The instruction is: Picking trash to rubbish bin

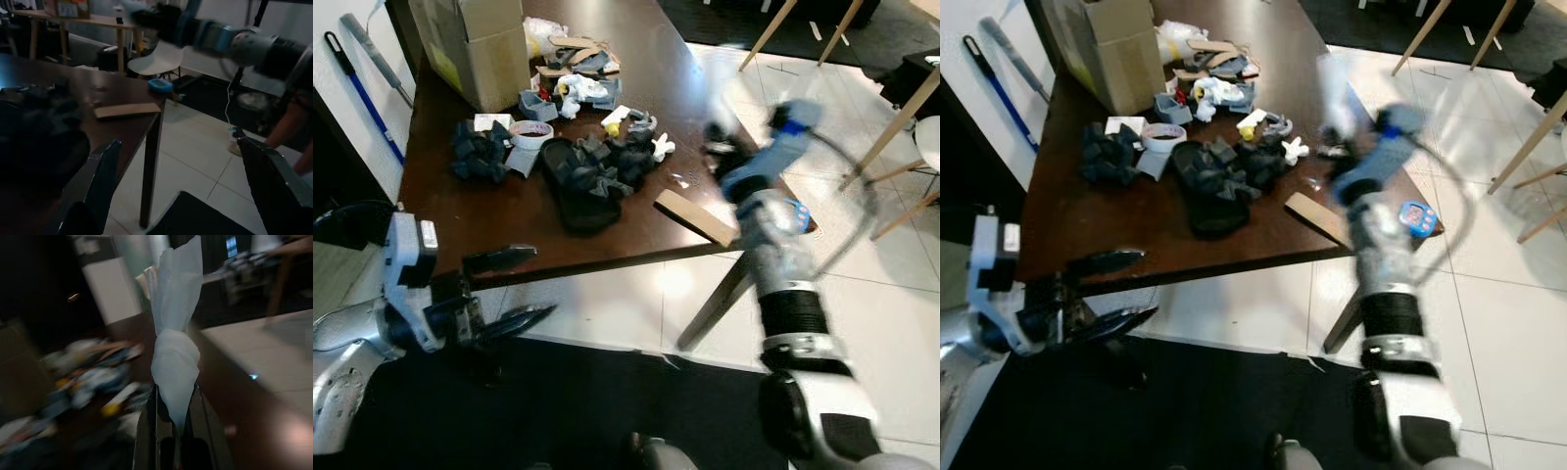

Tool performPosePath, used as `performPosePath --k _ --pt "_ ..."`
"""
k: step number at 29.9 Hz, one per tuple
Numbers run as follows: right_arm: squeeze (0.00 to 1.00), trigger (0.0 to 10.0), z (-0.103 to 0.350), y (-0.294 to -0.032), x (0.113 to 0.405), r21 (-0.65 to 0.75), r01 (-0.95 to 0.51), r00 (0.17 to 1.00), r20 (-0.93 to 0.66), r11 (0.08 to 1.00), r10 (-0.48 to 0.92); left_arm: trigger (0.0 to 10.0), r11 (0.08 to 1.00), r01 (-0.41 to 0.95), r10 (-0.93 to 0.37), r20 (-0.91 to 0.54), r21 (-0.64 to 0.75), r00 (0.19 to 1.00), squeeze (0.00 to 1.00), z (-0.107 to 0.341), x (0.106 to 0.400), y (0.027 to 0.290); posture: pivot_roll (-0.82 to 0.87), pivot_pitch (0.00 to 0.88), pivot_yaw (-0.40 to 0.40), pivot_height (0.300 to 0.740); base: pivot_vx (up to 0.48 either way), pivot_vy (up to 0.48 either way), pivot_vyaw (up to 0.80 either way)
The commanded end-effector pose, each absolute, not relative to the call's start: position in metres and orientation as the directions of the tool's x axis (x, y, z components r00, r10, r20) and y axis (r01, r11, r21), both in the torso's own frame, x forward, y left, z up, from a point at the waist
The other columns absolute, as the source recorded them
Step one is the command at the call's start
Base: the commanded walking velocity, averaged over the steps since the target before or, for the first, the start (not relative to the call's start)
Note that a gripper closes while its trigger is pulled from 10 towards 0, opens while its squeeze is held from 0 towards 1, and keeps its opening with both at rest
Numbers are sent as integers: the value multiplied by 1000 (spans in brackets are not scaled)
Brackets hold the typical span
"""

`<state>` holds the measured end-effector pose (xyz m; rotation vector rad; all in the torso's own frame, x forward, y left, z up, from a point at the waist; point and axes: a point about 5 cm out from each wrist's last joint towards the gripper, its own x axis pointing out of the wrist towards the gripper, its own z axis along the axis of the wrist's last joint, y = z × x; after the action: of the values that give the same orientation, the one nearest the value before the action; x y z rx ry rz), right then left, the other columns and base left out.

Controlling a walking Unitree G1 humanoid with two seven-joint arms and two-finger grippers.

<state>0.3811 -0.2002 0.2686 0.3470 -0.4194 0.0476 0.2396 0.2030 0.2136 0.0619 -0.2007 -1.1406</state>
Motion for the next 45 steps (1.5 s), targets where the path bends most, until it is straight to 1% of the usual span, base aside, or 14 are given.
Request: performPosePath --k 1,3,6,10,16,17,18,19,22,25,28,30,36,45 --pt "0 0 265 -208 379 331 -83 914 401 940 -60 10000 421 894 -905 139 152 403 0 211 241 199 38 130 -51 740 0 0 0" --pt "0 0 267 -225 374 319 -42 912 399 947 -94 10000 477 861 -876 179 178 449 0 217 250 200 26 132 -52 740 0 0 0" --pt "0 0 264 -233 370 278 -36 922 379 960 -75 10000 552 810 -830 227 196 510 0 223 262 203 18 134 -52 740 0 0 0" --pt "0 0 255 -236 367 255 -19 935 348 967 -73 10000 615 762 -782 280 201 557 0 228 275 198 1 149 -51 740 0 0 0" --pt "0 0 254 -228 365 260 -71 934 356 963 -27 10000 649 736 -750 328 196 574 0 231 285 186 -5 157 -50 740 0 0 0" --pt "0 1529 252 -220 365 256 -105 935 355 961 7 10000 656 730 -743 331 190 582 0 231 288 183 -9 160 -51 740 0 0 0" --pt "0 5412 251 -211 364 256 -148 933 356 955 49 10000 669 720 -732 334 184 594 0 231 291 181 -9 162 -51 740 0 0 0" --pt "0 10000 250 -202 364 257 -186 931 355 948 86 10000 681 711 -721 333 177 608 0 231 294 180 -10 161 -50 740 0 0 0" --pt "0 10000 250 -202 364 257 -186 931 355 948 86 10000 681 711 -721 333 177 608 0 231 294 180 -10 161 -50 740 0 0 0" --pt "0 10000 248 -179 365 254 -288 919 344 923 192 10000 743 654 -659 329 144 676 0 229 301 187 -4 159 -52 740 0 0 -452" --pt "0 10000 248 -174 364 252 -308 915 341 917 214 10000 762 634 -637 333 134 695 0 229 303 190 5 151 -55 740 0 0 -796" --pt "0 10000 248 -166 365 253 -342 908 336 905 249 10000 808 577 -581 335 121 742 0 228 308 196 15 137 -61 740 0 0 -800" --pt "0 10000 248 -150 367 259 -392 892 341 883 296 10000 884 453 -464 343 116 817 0 228 317 207 28 121 -70 740 0 0 -755" --pt "0 10000 245 -123 365 262 -472 861 345 842 375 10000 949 300 -312 386 91 868 0 233 321 226 39 109 -69 740 134 0 -59"
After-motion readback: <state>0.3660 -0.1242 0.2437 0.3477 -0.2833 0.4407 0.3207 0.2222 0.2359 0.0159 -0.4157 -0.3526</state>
